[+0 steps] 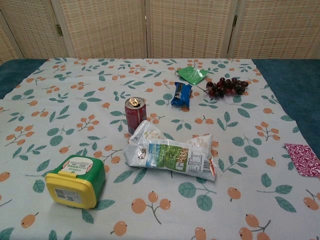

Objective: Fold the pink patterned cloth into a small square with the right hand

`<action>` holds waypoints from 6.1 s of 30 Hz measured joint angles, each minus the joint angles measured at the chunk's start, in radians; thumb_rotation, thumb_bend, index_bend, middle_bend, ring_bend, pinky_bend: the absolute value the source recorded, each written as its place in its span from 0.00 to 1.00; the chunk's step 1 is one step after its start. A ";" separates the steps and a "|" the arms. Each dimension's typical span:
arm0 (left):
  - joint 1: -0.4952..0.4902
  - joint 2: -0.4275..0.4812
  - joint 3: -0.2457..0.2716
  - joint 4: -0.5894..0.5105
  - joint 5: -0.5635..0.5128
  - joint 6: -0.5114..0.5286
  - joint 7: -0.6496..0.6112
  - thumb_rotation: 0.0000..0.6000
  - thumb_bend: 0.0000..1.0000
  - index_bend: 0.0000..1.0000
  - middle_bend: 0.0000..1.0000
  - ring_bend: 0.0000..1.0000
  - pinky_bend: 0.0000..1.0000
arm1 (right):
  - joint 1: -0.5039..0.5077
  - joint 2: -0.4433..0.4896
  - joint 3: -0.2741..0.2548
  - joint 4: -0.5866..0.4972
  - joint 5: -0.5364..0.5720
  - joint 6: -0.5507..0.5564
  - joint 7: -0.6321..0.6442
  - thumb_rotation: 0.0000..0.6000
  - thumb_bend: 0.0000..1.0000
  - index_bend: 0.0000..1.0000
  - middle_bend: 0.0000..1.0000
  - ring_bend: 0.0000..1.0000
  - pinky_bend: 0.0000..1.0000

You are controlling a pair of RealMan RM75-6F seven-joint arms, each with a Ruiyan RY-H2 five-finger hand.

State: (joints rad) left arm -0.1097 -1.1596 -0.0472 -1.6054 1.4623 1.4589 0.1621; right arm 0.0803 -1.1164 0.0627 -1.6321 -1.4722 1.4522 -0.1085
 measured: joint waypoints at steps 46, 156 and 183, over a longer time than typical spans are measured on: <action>0.013 -0.031 0.009 0.020 0.028 0.031 -0.003 1.00 0.19 0.15 0.07 0.08 0.00 | 0.226 -0.190 -0.019 0.206 0.001 -0.365 0.128 1.00 0.24 0.00 0.02 0.00 0.00; 0.007 -0.047 0.009 0.024 -0.025 -0.017 0.011 1.00 0.19 0.16 0.07 0.10 0.00 | 0.487 -0.393 0.016 0.628 0.145 -0.661 0.152 1.00 0.19 0.00 0.00 0.00 0.00; 0.008 -0.049 0.017 0.013 0.003 -0.003 0.011 1.00 0.19 0.17 0.07 0.10 0.00 | 0.420 -0.229 0.012 0.372 0.124 -0.546 0.248 0.84 0.19 0.23 0.06 0.00 0.00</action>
State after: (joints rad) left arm -0.1018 -1.2085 -0.0306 -1.5923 1.4650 1.4562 0.1729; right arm 0.5003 -1.3451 0.0745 -1.2598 -1.3485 0.9060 0.1399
